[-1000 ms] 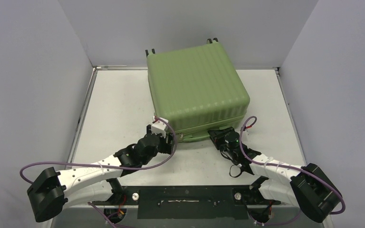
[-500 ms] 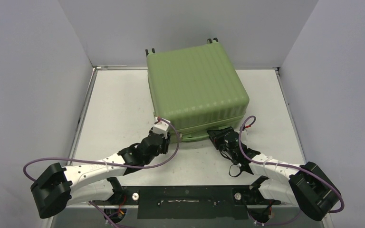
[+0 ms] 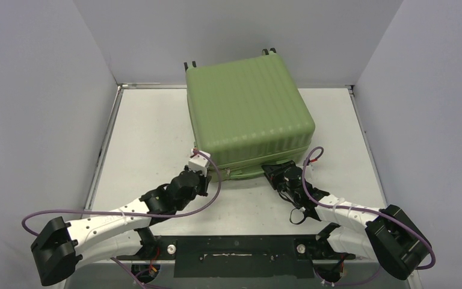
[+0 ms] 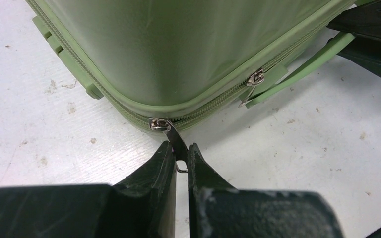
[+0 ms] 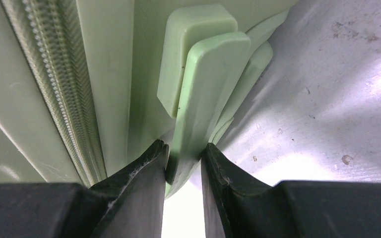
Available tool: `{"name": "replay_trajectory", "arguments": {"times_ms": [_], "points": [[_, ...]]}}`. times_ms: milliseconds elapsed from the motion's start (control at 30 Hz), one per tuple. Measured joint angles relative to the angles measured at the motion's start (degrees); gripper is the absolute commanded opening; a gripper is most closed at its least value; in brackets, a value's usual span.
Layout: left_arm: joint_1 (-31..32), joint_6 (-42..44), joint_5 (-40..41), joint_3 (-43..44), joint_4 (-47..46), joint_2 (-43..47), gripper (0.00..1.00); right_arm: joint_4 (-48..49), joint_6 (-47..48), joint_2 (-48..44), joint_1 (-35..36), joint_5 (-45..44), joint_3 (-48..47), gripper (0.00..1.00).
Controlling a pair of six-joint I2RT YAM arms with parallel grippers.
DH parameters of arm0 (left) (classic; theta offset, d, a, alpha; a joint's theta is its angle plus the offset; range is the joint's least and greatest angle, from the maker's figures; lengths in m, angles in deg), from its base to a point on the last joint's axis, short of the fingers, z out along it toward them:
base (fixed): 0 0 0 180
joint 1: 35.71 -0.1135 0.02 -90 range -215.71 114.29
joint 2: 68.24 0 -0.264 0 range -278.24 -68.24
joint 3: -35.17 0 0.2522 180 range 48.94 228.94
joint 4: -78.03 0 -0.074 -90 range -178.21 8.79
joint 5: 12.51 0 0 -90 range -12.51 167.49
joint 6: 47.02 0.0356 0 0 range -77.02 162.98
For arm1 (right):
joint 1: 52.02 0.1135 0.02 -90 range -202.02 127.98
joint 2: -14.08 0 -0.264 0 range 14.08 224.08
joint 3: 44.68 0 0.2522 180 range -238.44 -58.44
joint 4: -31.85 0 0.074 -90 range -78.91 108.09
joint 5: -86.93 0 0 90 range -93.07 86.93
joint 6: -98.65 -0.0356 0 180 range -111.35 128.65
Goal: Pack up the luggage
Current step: Zip the luggage at the center of the board.
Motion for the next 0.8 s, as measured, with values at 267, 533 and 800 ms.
{"name": "replay_trajectory", "arguments": {"times_ms": [267,533,800], "points": [[-0.3,0.2,-3.9,-0.7,0.3,1.7,0.0,0.5,0.0,0.2,0.0,0.1,0.0,0.0],[-1.0,0.7,-6.4,-0.9,-3.5,-1.8,0.0,1.3,-0.1,0.9,0.5,-0.7,0.0,0.0],[0.1,1.5,-4.2,0.0,-6.0,-6.2,0.0,2.4,-1.2,2.5,2.3,-5.0,-0.4,0.0]]}}
